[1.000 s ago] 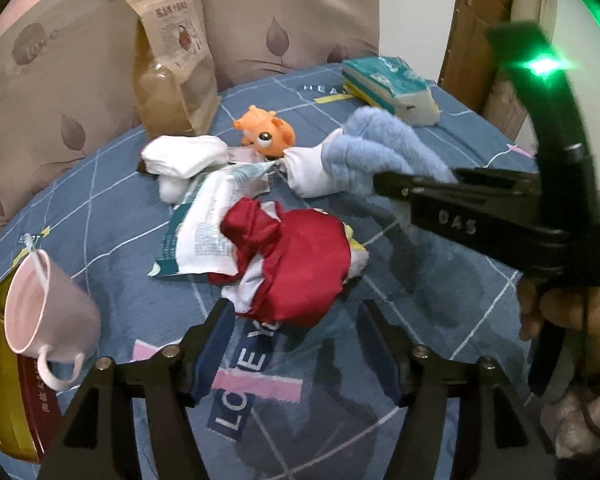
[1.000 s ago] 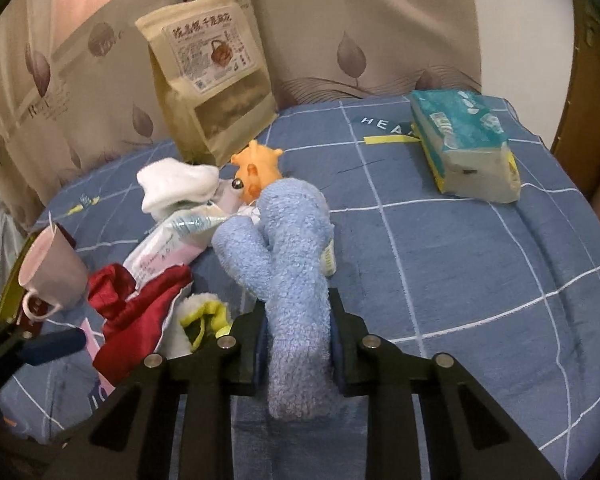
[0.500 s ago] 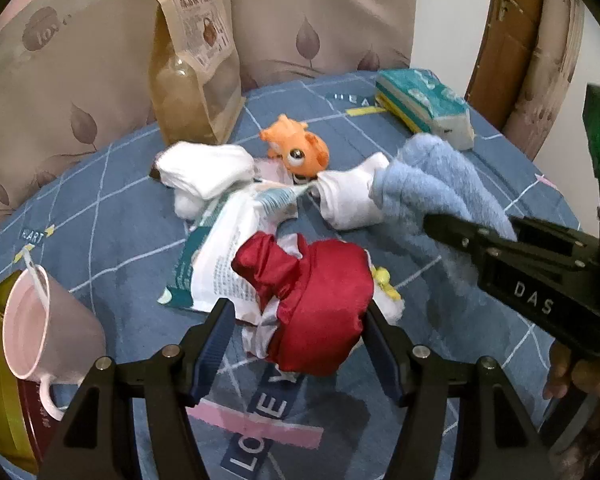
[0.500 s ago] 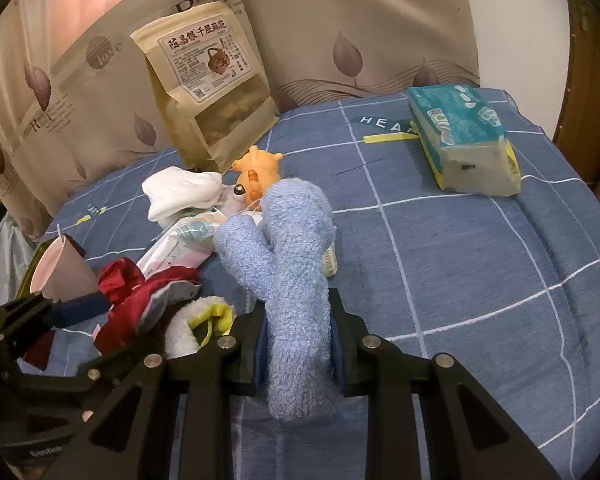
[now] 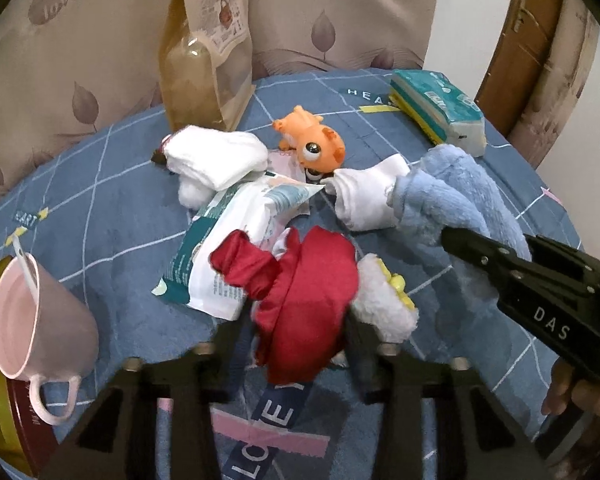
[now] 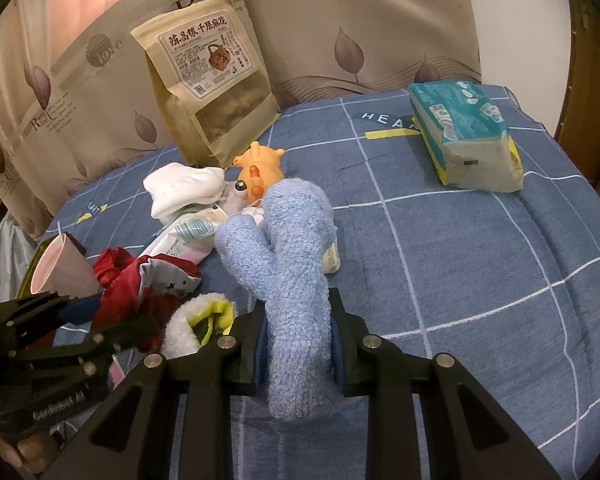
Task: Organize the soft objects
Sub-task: 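Carry the red-and-white cloth with the left gripper into the gold tray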
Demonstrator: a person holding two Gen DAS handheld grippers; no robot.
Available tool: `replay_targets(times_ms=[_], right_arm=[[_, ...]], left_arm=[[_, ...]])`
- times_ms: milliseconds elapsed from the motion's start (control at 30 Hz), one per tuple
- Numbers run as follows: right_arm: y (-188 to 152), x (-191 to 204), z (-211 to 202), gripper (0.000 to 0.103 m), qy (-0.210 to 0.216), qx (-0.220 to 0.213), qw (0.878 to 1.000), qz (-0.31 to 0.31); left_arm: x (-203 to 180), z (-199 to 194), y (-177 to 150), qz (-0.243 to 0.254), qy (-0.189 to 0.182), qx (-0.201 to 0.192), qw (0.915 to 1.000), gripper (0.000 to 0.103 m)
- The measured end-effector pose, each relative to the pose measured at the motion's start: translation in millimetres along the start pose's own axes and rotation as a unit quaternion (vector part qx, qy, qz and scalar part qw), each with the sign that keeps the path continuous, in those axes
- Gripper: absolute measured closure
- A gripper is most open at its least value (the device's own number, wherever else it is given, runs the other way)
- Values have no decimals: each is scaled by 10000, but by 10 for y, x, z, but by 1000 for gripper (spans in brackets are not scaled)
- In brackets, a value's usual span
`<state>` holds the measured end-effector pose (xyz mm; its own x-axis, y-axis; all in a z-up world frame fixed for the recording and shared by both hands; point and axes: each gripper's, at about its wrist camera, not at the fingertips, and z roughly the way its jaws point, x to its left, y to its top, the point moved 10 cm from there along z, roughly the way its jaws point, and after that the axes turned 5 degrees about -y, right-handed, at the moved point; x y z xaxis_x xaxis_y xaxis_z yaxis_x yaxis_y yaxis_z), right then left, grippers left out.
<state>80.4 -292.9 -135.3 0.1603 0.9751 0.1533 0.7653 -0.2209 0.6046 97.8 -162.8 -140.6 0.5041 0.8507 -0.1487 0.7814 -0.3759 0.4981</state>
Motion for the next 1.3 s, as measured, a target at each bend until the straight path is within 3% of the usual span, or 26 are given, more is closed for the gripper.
replay_targets(times_ms=[167, 600, 1033, 1300], right_arm=[[9, 8, -3, 79, 6, -21, 10000, -3], [27, 6, -39, 79, 0, -96, 10000, 11], [45, -22, -64, 79, -38, -134, 9999, -17], [28, -23, -53, 79, -92, -136, 9999, -46]], left_arm=[[16, -83, -10, -56, -57, 0, 10000, 84], [69, -591, 94, -48, -69, -358, 9993, 85], [733, -1211, 176, -364, 587, -833, 9941, 85], [1521, -1662, 132, -766, 1351, -1075, 9820, 85]])
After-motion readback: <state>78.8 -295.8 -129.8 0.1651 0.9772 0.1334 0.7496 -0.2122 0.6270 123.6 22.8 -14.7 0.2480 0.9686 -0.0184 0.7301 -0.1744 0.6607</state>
